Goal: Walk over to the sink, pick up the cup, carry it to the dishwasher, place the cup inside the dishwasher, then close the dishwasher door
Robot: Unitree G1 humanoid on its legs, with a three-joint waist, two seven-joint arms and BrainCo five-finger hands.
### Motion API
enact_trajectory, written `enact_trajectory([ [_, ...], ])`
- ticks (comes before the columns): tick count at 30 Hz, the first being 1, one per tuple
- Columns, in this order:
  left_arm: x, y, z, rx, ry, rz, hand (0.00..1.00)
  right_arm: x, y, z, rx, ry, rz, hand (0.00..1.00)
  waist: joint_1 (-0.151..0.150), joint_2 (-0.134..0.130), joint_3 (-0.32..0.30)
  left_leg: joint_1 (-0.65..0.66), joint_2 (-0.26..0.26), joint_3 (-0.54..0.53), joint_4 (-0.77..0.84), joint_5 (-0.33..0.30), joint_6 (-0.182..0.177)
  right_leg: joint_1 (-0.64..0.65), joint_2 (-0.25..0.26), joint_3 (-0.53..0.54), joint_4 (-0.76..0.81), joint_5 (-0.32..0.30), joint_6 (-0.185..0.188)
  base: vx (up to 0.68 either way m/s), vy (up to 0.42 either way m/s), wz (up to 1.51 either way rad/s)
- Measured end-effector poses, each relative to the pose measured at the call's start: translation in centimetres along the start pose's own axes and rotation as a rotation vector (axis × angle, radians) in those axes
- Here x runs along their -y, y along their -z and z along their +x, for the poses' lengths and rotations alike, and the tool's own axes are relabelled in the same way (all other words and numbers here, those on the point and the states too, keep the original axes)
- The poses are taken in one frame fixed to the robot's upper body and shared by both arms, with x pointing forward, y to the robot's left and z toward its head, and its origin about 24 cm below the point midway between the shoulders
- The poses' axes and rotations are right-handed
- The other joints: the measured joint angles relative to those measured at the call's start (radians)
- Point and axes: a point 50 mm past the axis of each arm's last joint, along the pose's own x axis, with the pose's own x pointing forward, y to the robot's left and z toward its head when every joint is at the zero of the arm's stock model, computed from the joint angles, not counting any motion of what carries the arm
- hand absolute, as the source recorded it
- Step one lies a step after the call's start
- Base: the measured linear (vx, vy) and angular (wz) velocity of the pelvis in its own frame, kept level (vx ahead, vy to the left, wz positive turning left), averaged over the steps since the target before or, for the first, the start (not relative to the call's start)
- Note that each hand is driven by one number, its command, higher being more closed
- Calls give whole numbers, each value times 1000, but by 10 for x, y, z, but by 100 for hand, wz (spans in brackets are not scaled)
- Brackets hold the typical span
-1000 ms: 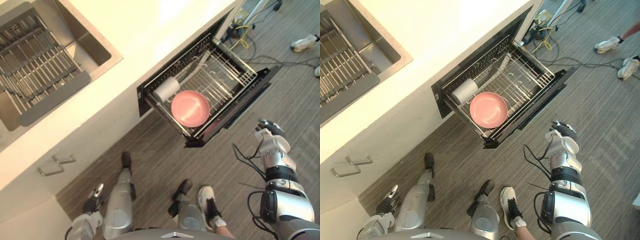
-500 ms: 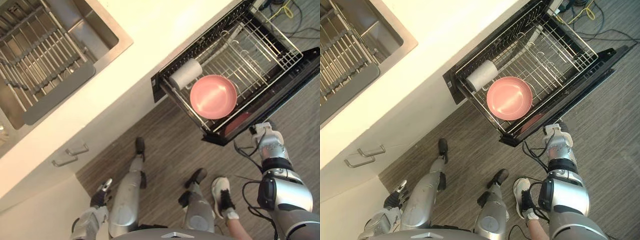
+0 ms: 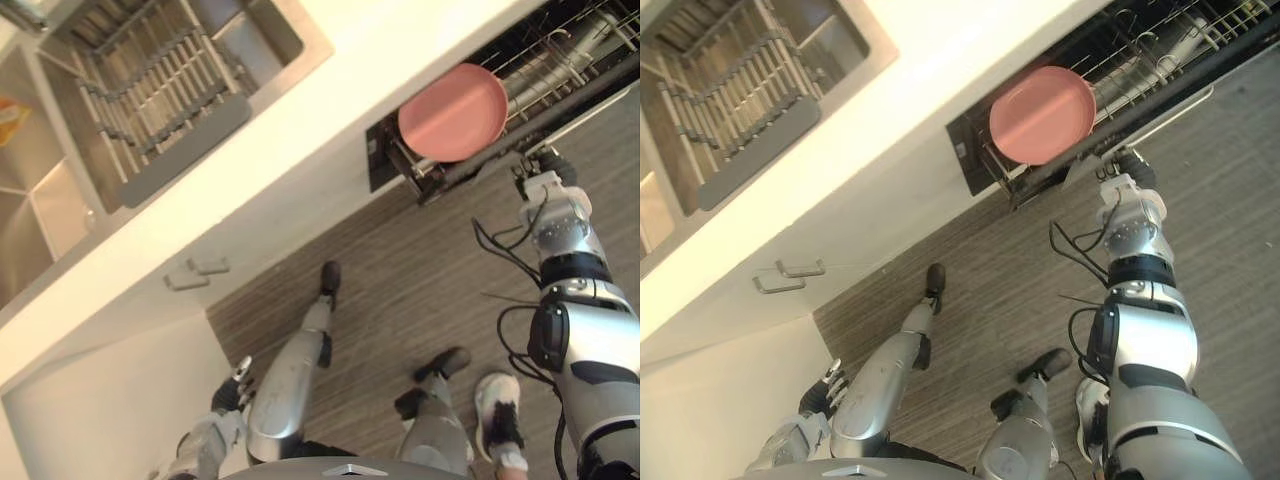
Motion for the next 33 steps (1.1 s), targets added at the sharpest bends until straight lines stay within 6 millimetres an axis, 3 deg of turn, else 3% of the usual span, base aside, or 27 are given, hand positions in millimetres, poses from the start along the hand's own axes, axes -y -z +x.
enact_trajectory([
  [5, 4, 2, 0, -4, 35, 22, 0, -44, 1, 7, -22, -40, -178, 100, 67, 1, 0, 0, -24, -54, 1, 6, 12, 44, -1, -63, 0, -33, 28, 46, -22, 40],
  [8, 4, 3, -1, 0, 45, 27, 0, -39, 5, 7, -27, -7, -272, 100, 60, 1, -1, 6, -30, -67, 1, 7, 12, 60, -1, -81, 0, -39, 33, 57, 6, 16],
  [9, 5, 3, -1, 1, 58, 38, 0, -43, 5, 7, -21, 0, -360, 0, 63, 1, -1, 6, -28, -67, 9, 6, 12, 59, 0, -78, 0, -43, 31, 6, 18, -13],
  [12, 8, 4, -1, 8, 71, 54, 0, -41, 3, 8, 6, 74, -537, 0, 81, 11, -8, 7, -18, -81, 23, -5, -3, 66, 10, -77, 0, -54, 21, -22, 48, -4],
  [18, 10, 2, -1, 37, 82, 71, 0, -44, 4, 7, 57, 151, -702, 0, 90, 11, -8, 26, 0, -75, 21, -19, -15, 78, 22, -67, 0, -57, 17, -28, 62, -6],
  [21, 10, 1, -1, 50, 80, 52, 0, -48, 7, 6, 68, 132, -733, 0, 79, 10, -8, 50, 6, -56, 21, -20, -15, 92, 23, -49, 0, -57, 21, -5, 33, -12],
  [25, 6, 2, -4, 75, 64, -8, 0, -34, 37, -10, 94, 49, -690, 0, 48, -8, 5, 86, 11, -40, 22, -21, -14, 125, 27, -46, 0, -66, 20, -6, 14, -3],
  [27, -8, 4, -11, 97, 7, -80, 0, -8, 68, -28, 61, 17, -659, 0, 9, -45, 28, 111, 13, -31, 24, -36, -11, 147, 27, -41, 0, -72, 22, -21, 34, -10],
  [28, -18, 4, -16, 119, -30, -120, 0, 13, 93, -42, 1, 19, -671, 0, -9, -79, 28, 111, 13, -26, 27, -41, -11, 146, 26, -36, 0, -75, 23, -12, 33, -7],
  [29, -27, 3, -20, 138, -60, -150, 0, 44, 120, -60, -100, 58, -674, 0, -25, -115, 27, 112, 13, -23, 29, -48, -12, 147, 25, -33, 0, -78, 24, -9, 36, -7],
  [30, -31, 3, -21, 145, -73, -160, 0, 62, 134, -70, -157, 92, -672, 0, -29, -131, 26, 113, 13, -20, 32, -54, -11, 147, 24, -31, 0, -79, 25, -10, 44, -10],
  [31, -37, 1, -24, 161, -97, -179, 0, 96, 159, -93, -276, 172, -669, 0, -35, -164, 28, 117, 11, -10, 44, -64, -10, 152, 20, -24, 2, -80, 26, -14, 32, -11],
  [32, -39, 0, -24, 167, -105, -186, 0, 113, 169, -104, -332, 214, -668, 0, -39, -176, 28, 123, 9, -8, 48, -70, -11, 157, 19, -22, 4, -81, 28, -16, 25, -6],
  [33, -44, -2, -26, 186, -124, -202, 0, 147, 188, -130, -444, 294, -643, 0, -49, -199, 26, 132, 2, -9, 63, -85, -9, 172, 11, -23, 17, -91, 31, 0, 0, 0],
])
